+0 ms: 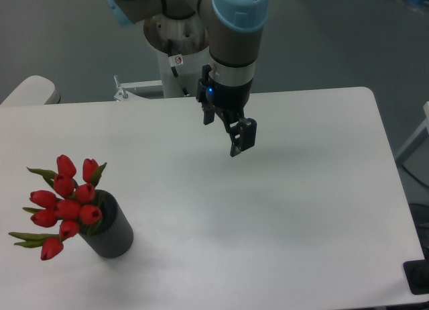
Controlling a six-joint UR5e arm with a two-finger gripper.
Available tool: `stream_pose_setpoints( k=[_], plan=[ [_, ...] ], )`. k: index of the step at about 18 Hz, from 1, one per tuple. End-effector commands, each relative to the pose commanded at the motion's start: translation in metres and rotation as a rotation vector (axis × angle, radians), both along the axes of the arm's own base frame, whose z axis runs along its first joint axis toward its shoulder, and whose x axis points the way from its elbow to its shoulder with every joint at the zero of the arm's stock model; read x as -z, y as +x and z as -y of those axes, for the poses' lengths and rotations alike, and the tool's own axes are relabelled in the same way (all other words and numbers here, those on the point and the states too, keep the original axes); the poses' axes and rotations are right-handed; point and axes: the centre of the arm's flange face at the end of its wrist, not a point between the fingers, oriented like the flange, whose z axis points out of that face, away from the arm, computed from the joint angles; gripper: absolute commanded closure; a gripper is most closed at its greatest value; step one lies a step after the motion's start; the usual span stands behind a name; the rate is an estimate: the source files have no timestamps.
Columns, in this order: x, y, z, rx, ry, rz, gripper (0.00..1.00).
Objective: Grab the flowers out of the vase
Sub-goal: 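Open the gripper and move it toward the red tulips in the vase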
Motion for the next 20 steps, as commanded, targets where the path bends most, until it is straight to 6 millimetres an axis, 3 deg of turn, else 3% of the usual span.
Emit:
stream_pose_setpoints(
  k=[11, 15, 20],
  plan=[
    [0.012, 0.024, -0.024, 0.034, 0.1, 0.106, 0.0],
    [0.022, 0.037, -0.034, -0.023, 0.2, 0.261, 0.0],
    [0.049, 0.058, -0.036, -0.026, 0.402, 0.502, 0.0]
  ],
)
